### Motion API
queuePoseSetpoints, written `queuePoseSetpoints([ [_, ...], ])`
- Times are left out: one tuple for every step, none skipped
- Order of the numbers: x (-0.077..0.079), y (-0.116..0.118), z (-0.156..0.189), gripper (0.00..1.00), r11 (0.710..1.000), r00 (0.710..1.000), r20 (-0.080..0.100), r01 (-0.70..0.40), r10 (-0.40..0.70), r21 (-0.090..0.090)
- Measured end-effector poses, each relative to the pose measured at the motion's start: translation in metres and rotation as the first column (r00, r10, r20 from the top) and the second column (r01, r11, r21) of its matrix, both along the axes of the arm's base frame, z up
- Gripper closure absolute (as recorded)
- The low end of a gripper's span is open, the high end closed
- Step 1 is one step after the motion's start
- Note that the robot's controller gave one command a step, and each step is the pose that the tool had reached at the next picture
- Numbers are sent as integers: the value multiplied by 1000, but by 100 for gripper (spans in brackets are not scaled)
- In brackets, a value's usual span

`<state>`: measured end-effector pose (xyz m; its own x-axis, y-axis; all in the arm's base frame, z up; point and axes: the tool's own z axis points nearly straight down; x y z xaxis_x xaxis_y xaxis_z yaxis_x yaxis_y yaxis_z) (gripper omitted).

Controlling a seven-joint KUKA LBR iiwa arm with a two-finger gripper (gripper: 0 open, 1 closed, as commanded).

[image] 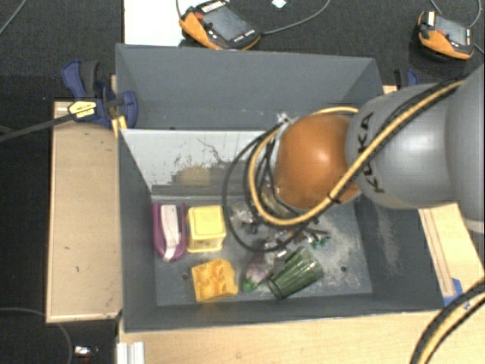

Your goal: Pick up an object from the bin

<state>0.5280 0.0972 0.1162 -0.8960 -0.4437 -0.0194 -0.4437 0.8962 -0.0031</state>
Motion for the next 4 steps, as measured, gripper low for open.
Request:
queuePoseSetpoints([
  [-7, -4, -24, 0, 1000, 1000, -5, 10, -10, -1],
  [-15, -2, -35, 0, 921, 921, -8, -389, 389, -6],
  [5, -21, -43, 100, 984, 984, 1, -177, 177, -2],
  [5, -21, -43, 100, 984, 984, 1, -176, 176, -2],
])
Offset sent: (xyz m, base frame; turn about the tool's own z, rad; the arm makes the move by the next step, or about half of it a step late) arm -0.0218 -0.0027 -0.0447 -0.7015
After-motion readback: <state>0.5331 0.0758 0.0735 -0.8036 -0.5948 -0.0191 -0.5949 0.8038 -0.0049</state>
